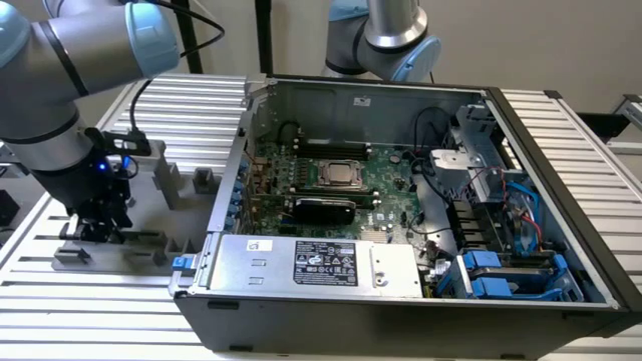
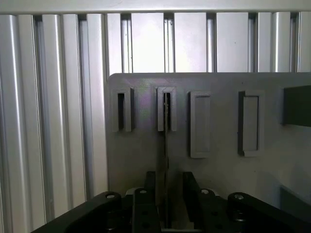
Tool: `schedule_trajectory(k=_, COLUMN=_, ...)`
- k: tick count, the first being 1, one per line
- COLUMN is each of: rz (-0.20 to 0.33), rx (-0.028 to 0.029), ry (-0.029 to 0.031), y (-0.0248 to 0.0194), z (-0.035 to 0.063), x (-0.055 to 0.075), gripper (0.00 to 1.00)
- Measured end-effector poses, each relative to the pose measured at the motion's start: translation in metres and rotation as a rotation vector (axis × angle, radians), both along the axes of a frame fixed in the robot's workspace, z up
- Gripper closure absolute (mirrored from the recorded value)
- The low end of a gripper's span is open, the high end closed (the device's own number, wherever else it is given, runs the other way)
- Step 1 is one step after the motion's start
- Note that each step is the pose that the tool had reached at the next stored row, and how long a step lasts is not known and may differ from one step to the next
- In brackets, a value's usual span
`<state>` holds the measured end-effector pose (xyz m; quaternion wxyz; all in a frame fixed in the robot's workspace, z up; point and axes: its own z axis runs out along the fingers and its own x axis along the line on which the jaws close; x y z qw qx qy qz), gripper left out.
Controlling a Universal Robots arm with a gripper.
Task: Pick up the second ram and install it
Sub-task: 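Pick up the second ram and move it above second insertion slot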
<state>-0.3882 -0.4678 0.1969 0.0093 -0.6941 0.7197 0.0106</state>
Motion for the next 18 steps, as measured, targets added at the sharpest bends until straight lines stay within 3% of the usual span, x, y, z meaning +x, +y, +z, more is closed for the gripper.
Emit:
schedule_trajectory(k=2, rz=0.0, rx=0.0, ry=0.0, y=0.0002, z=-0.0001, x=0.0003, gripper=0.0)
schedule_trajectory(k=3, rz=0.0, rx=-0.0001, ry=0.0001, y=0.0001, z=-0.0001, x=0.0005, gripper=1.0)
schedule_trajectory(k=18, rz=0.0, rx=-0.0001, ry=0.0001, y=0.0001, z=-0.0004, x=0.0009, gripper=1.0)
